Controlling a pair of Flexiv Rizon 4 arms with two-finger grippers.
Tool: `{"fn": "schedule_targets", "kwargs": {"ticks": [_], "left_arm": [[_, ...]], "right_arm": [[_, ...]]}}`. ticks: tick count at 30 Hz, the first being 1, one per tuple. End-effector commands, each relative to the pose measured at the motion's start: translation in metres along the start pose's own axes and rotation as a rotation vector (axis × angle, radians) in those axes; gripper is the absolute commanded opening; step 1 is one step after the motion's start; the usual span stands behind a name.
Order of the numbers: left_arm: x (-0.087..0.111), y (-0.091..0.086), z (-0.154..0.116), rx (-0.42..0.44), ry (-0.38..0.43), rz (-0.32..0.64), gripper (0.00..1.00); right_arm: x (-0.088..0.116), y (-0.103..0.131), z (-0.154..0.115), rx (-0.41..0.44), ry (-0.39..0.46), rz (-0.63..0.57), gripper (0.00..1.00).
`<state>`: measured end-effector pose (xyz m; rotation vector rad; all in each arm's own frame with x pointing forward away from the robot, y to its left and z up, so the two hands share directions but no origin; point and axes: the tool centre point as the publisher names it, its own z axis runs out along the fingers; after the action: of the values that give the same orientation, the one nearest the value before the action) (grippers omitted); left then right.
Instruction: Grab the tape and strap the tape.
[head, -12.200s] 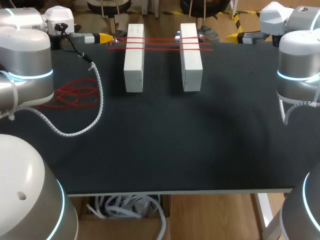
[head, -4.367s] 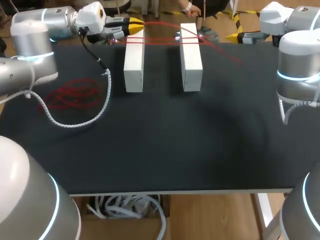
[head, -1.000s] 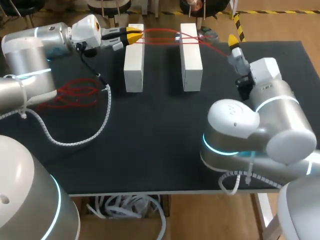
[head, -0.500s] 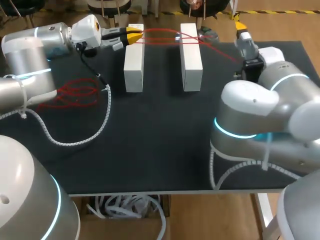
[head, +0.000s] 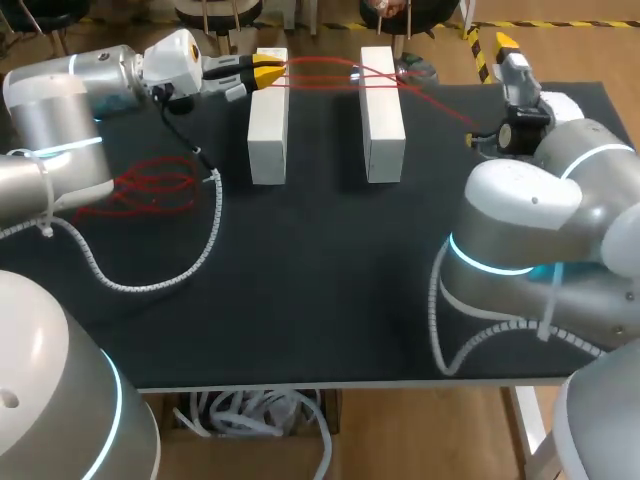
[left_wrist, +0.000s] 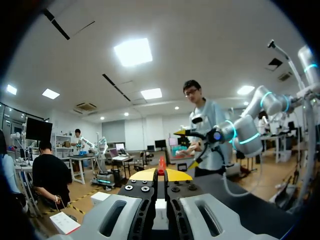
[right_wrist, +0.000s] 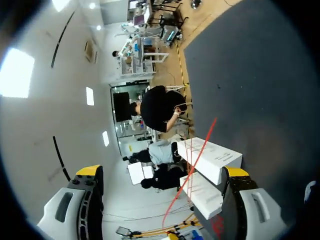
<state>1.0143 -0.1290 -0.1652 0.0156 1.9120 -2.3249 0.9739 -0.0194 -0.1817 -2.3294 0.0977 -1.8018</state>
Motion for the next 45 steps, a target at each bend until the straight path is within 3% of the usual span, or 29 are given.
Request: {"fn": "schedule_targets", "kwargs": {"ticks": [1, 9, 22, 31, 45], "left_arm": [[0.0, 0.001, 0.0, 0.001, 0.0, 0.001, 0.0], [0.0, 0.001, 0.0, 0.001, 0.0, 0.001, 0.0], [0.0, 0.001, 0.0, 0.001, 0.0, 0.001, 0.0], [0.0, 0.001, 0.0, 0.001, 0.0, 0.001, 0.0], [0.0, 0.001, 0.0, 0.001, 0.0, 0.001, 0.0]], "right_arm": [[-0.016, -0.006, 0.009, -0.101, 0.201, 0.113, 1.0], [-0.024, -0.009, 0.03, -0.182, 0.247, 0.175, 1.0], [-0.018, -0.005, 0.068, -0.184, 0.246, 0.167, 1.0], [-0.021, -0.005, 0.074, -0.167, 0.241, 0.155, 1.0], [0.0, 0.008, 0.073, -0.19, 0.258, 0.198, 1.0]]}}
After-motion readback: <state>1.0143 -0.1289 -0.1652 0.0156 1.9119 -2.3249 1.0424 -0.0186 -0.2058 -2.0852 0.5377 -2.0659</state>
